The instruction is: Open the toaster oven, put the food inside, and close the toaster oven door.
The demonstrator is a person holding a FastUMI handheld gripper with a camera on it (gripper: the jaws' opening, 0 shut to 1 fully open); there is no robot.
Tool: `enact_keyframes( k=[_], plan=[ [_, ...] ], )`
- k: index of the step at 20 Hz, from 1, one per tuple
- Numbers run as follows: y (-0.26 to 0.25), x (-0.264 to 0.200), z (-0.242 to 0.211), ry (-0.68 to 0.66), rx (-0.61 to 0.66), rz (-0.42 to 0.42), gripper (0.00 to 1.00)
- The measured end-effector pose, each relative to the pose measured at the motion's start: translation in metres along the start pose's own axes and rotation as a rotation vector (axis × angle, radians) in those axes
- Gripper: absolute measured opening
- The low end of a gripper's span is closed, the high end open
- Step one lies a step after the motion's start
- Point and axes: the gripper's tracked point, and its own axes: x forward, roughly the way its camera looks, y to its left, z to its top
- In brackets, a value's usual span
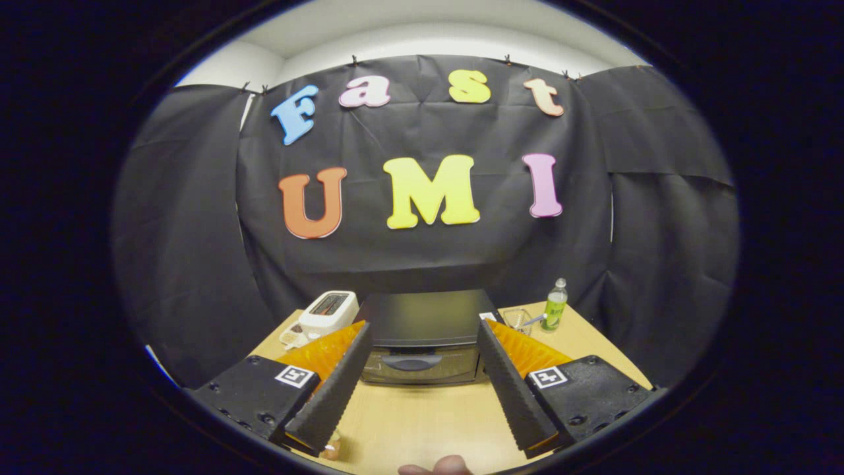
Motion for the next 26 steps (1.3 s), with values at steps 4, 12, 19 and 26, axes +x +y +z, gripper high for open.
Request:
enact_keyframes(
  k=[4, 12, 19, 26],
  plan=[
    [0.003, 0.055, -0.035, 0.053, -0.015, 0.028, 1.0],
    [0.01, 0.159, -0.093, 0.142, -0.03, 0.027, 1.0],
    [0.005, 0.184, -0.124, 0.19, -0.067, -0.028, 1.0],
    [0.005, 0.155, -0.141, 0.216, -0.066, -0.013, 1.0]
  ],
)
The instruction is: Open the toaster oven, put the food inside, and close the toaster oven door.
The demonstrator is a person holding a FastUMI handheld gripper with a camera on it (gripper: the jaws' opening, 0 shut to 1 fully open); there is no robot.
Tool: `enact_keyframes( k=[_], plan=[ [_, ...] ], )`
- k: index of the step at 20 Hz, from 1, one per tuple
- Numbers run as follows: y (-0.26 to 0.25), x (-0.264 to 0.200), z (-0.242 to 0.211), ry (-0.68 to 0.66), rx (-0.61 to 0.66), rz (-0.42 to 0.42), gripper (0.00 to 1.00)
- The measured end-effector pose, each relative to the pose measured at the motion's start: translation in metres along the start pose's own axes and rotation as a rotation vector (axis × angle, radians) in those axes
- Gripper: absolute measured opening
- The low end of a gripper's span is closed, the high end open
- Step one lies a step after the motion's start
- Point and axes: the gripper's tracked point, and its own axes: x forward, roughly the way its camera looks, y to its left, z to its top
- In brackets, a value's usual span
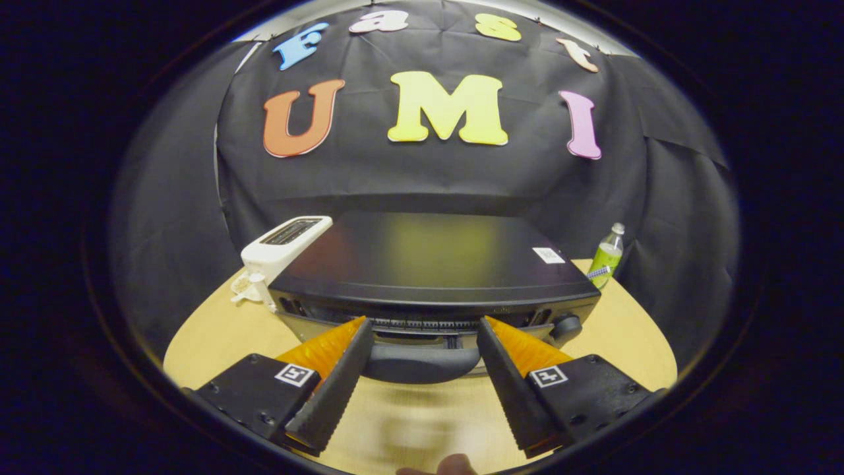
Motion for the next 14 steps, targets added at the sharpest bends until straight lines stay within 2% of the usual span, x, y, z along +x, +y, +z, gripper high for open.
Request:
enact_keyframes(
  k=[7, 14],
  plan=[
    [0.001, -0.042, -0.077, 0.09, -0.034, -0.014, 1.0],
    [-0.002, -0.045, -0.144, 0.235, -0.065, 0.029, 1.0]
  ],
)
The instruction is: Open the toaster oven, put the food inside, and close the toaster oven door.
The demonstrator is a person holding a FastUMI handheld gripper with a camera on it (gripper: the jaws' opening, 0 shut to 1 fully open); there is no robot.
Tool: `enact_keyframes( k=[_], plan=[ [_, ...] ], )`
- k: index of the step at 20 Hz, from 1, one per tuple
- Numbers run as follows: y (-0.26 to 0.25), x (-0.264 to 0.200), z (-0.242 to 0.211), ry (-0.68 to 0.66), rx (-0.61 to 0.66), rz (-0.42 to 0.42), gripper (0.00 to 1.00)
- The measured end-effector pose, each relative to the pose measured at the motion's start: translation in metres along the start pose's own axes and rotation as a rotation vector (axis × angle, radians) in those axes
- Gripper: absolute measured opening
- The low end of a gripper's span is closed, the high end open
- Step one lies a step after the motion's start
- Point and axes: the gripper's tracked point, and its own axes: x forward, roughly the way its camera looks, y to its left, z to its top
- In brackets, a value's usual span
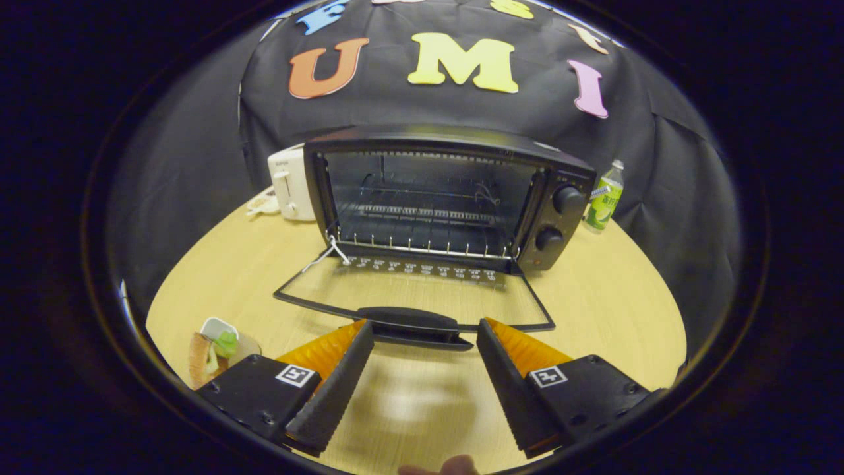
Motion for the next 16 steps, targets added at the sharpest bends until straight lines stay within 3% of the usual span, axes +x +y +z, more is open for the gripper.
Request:
enact_keyframes(
  k=[4, 10, 16],
  plan=[
    [-0.002, -0.03, 0.033, -0.025, 0.023, 0.065, 1.0],
    [0.052, -0.123, 0.055, 0.131, 0.01, 0.494, 1.0],
    [0.099, -0.159, 0.033, 0.332, 0.029, 0.702, 1.0]
  ],
)
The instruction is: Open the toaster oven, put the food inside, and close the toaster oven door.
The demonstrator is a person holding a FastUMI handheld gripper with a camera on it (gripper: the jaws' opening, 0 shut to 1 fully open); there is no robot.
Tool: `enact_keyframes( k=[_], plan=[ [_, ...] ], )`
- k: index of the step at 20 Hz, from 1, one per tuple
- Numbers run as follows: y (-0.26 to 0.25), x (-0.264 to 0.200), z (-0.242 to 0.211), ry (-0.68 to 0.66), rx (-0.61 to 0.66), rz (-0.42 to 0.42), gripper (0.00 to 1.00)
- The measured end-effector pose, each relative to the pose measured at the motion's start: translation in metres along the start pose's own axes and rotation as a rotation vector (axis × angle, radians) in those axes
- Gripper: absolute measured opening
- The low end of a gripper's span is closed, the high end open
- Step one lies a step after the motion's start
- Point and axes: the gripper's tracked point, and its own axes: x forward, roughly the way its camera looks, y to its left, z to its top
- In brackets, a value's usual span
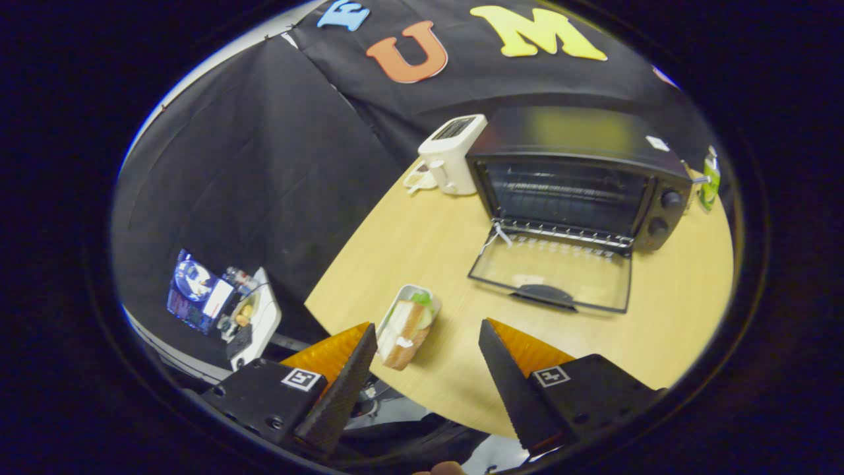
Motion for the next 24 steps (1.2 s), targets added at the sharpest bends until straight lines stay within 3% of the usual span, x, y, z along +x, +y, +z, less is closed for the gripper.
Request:
enact_keyframes(
  k=[9, 11, 15, 19, 24],
  plan=[
    [0.011, 0.071, -0.04, 0.163, 0.434, 0.143, 0.95],
    [0.014, 0.081, -0.037, 0.176, 0.507, 0.187, 0.89],
    [0.012, 0.101, -0.042, 0.212, 0.52, 0.195, 0.72],
    [0.009, 0.105, -0.042, 0.235, 0.535, 0.188, 0.41],
    [0.022, 0.089, -0.041, 0.229, 0.552, 0.213, 0.29]
  ],
)
